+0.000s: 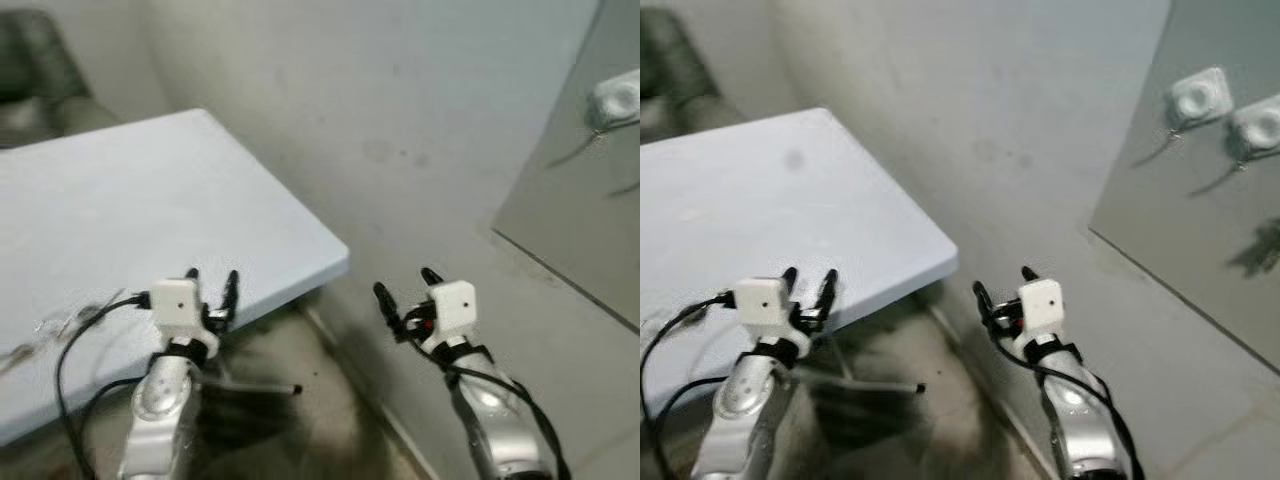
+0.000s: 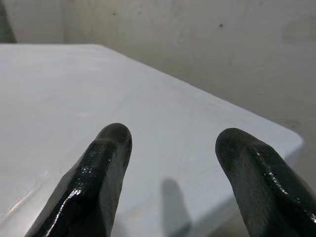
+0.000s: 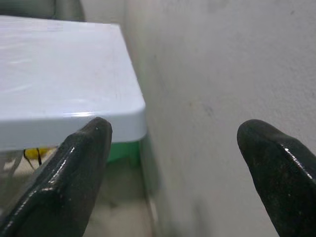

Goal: Hang keys on a hook

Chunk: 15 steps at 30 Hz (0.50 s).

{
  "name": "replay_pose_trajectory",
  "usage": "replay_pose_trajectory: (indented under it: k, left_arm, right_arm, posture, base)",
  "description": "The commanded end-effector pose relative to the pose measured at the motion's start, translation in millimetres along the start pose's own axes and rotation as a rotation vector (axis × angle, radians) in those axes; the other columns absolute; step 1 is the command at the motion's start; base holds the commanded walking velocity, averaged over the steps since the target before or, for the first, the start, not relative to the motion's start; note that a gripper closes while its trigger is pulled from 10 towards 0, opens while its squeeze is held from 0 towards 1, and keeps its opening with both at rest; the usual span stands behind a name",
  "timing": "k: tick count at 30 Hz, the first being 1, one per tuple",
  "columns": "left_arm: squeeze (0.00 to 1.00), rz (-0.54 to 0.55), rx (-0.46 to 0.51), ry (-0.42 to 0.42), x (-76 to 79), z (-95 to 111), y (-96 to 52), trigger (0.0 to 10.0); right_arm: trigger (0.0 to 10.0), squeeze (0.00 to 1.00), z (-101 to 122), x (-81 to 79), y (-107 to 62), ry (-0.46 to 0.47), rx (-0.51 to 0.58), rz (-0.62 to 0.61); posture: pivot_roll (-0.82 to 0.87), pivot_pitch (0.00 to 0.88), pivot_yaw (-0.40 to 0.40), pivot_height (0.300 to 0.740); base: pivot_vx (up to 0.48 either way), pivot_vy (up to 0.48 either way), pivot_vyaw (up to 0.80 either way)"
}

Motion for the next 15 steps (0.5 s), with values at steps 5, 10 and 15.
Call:
replay_pose_trajectory:
  k: [5,10,15]
  left_arm:
    - [0.0,0.035,0.028,0.02,-11.8,11.1,0.0,10.0]
    - [0.0,0.042,0.044,0.009,-14.3,15.6,1.3,10.0]
    - [0.0,0.052,0.045,0.02,-16.3,17.0,1.9,10.0]
  right_arm:
    - [10.0,0.0,12.4,-2.1,7.3,0.012,0.035,0.0]
    - [10.0,0.0,16.0,-1.3,10.0,0.019,0.047,0.001]
    - [10.0,0.0,17.0,-1.8,10.7,0.022,0.051,0.003]
  posture:
    - [-0.1,0.043,-0.028,0.74]
    - [-0.1,0.041,-0.029,0.74]
    - [-0.1,0.041,-0.029,0.74]
  base:
    - [0.0,0.0,0.8]
    - [0.0,0.0,0.8]
    - [0.0,0.0,0.8]
Point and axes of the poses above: a point about 5 cm out from each wrist's last joint towards the gripper, its own y axis pointing out of the wrist towards the gripper, its own z axis along the axis of the wrist's last joint, x = y × z, the point moved 6 cm from there along y, pointing out of the wrist towards the gripper, and after that the axes turned 14 degrees about -y, right-handed, at the moved point
